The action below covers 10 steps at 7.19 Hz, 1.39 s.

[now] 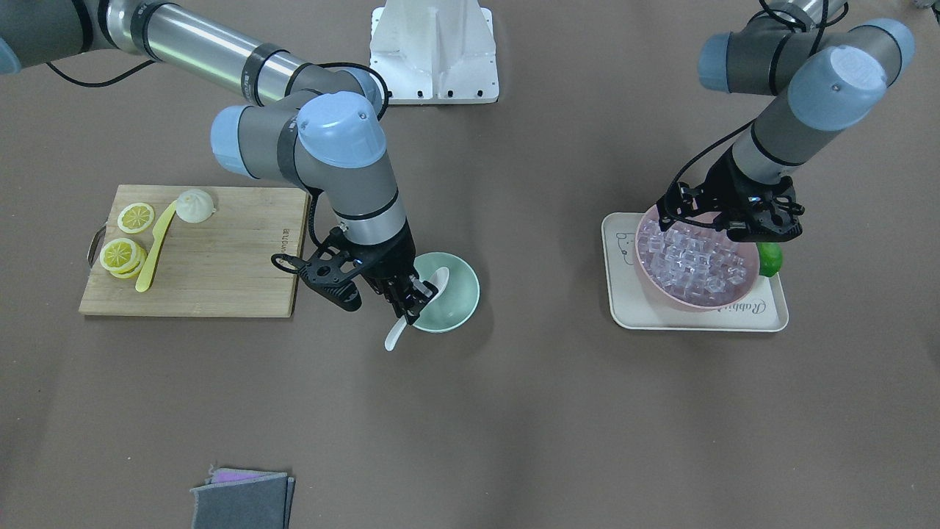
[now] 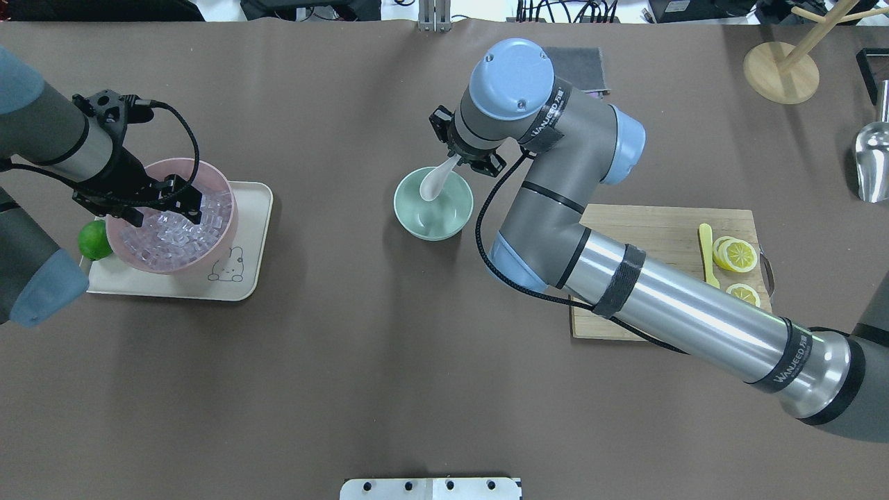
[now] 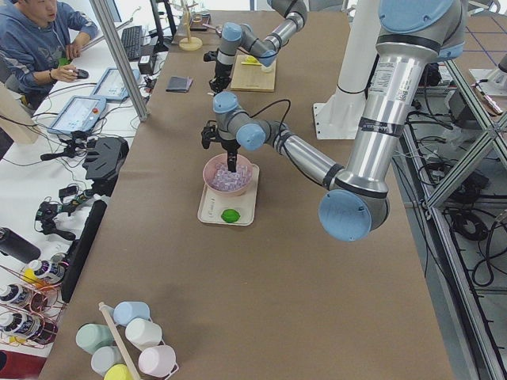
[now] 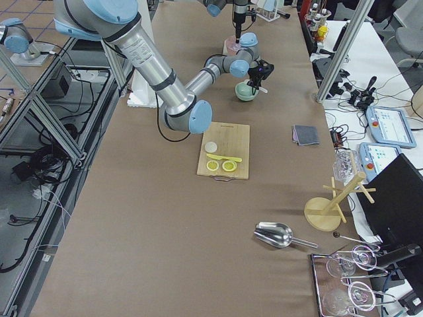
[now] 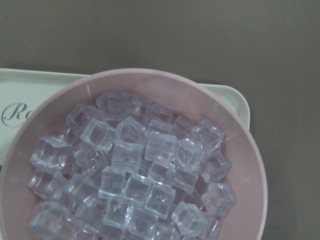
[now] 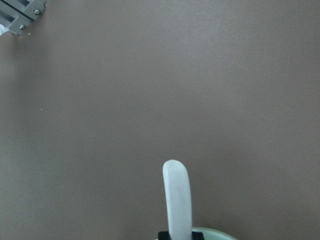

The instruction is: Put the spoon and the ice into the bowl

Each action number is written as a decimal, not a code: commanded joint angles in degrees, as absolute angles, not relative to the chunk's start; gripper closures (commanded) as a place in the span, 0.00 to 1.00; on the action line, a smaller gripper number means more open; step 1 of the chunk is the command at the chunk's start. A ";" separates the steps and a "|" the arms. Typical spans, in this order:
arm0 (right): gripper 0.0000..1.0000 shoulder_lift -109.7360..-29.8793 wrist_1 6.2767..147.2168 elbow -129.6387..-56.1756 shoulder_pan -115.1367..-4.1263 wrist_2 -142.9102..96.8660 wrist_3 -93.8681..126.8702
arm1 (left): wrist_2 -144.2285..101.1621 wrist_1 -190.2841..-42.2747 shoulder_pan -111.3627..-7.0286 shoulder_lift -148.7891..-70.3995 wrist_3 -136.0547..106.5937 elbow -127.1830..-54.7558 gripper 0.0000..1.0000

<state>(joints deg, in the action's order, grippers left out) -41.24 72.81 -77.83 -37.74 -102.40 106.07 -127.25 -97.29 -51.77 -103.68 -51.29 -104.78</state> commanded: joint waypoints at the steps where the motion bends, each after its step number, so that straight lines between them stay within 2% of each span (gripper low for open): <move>1: 0.61 -41.04 72.69 -77.52 -37.09 -101.34 106.96 | -127.26 -97.29 -50.89 -102.74 -51.50 -104.42 0.03; 2: 0.01 -40.70 72.69 -77.61 -37.26 -101.42 106.53 | -127.35 -97.29 -50.71 -102.74 -51.59 -103.98 0.03; 4: 0.00 -40.60 73.03 -78.91 -37.79 -102.56 105.47 | -127.35 -97.38 -50.10 -102.83 -51.77 -102.75 0.04; 5: 0.00 -41.13 73.47 -80.40 -38.75 -104.74 105.12 | -127.35 -97.38 -49.40 -103.27 -54.73 -102.66 0.07; 7: 0.00 -45.59 73.48 -84.88 -40.60 -107.84 102.24 | -127.26 -97.47 -48.78 -103.09 -54.58 -101.96 0.09; 9: 0.00 -46.23 73.56 -85.96 -41.04 -108.45 101.69 | -127.27 -97.91 -48.78 -103.79 -54.75 -100.02 0.11; 10: 0.00 -47.10 73.56 -86.91 -41.92 -109.85 101.60 | -127.27 -97.82 -48.78 -104.06 -54.93 -99.93 0.19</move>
<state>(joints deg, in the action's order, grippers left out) -46.26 73.53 -85.93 -41.14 -108.56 101.82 -127.27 -97.82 -48.80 -103.70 -54.72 -100.32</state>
